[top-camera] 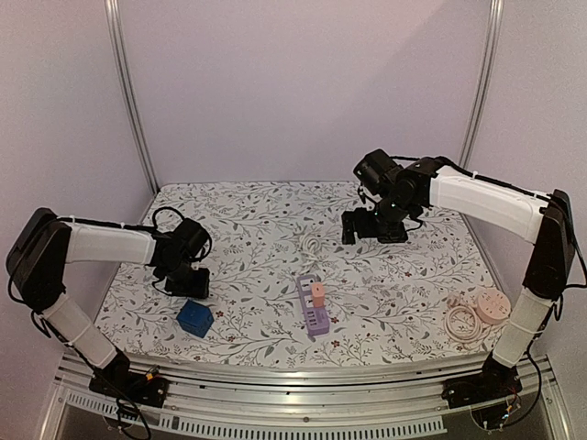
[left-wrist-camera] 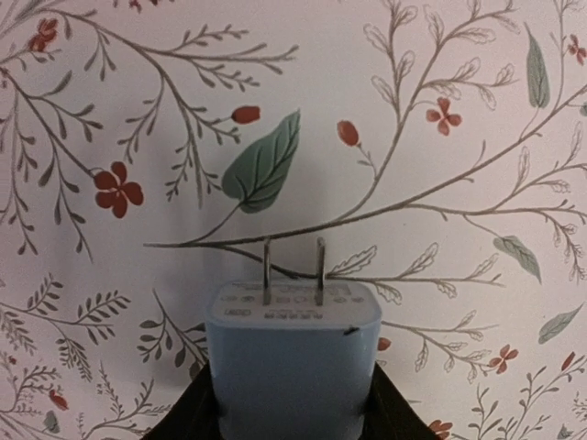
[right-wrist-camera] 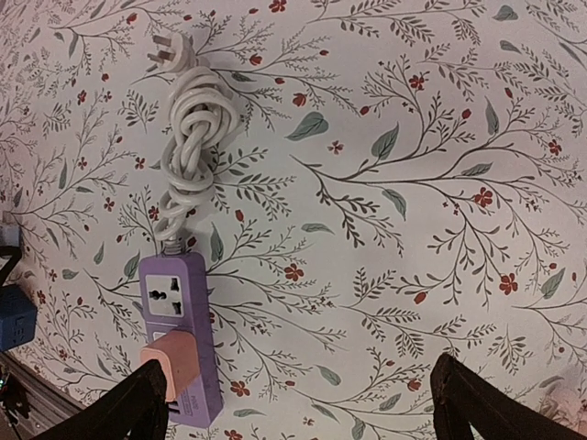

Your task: Insert the plug

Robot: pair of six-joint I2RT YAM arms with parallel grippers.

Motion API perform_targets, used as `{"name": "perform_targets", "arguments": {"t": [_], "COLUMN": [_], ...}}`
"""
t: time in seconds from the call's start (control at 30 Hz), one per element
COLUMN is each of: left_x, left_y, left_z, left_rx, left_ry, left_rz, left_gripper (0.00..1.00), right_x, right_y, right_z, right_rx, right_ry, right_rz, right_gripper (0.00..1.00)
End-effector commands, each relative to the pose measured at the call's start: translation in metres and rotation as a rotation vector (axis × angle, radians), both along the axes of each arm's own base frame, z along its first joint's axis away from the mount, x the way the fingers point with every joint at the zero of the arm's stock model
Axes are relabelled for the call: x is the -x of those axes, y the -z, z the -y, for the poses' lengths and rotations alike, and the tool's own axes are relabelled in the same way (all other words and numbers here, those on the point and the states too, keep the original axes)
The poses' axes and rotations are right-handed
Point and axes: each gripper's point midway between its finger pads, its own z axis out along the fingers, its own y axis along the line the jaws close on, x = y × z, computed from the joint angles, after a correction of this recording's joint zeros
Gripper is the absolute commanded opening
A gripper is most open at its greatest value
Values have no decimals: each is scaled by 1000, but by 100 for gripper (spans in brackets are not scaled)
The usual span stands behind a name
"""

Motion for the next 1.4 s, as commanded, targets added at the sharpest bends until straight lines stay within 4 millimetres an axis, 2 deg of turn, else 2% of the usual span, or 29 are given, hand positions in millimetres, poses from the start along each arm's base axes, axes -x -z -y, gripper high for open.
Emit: {"name": "perform_targets", "arguments": {"t": [0.0, 0.2, 0.57, 0.73, 0.9, 1.03, 1.17, 1.37], "left_x": [-9, -7, -6, 1, 7, 11, 29, 51], "left_y": [-23, -54, -128, -164, -189, -200, -204, -205], "left_z": [11, 29, 57, 87, 110, 131, 163, 186], "left_rx": [29, 91, 189, 328, 383, 432, 529, 512], "left_ry": [46, 103, 169, 247, 307, 342, 404, 523], "left_rz": [74, 138, 283, 328, 373, 370, 337, 379], "left_gripper": [0, 0, 0, 0, 0, 0, 0, 0], "right_x": [1, 5, 13, 18, 26, 32, 39, 55], "right_y": [-5, -12, -32, -55, -70, -82, -88, -92], "right_z": [6, 7, 5, -2, -7, -10, -14, -26], "right_rx": [-10, -27, -82, -150, -222, -287, -356, -452], "right_ry": [27, 33, 15, -11, -47, -65, -94, -159], "right_rz": [-1, 3, 3, 14, -10, -26, -72, -168], "right_gripper": [99, 99, 99, 99, 99, 99, 99, 99]}}
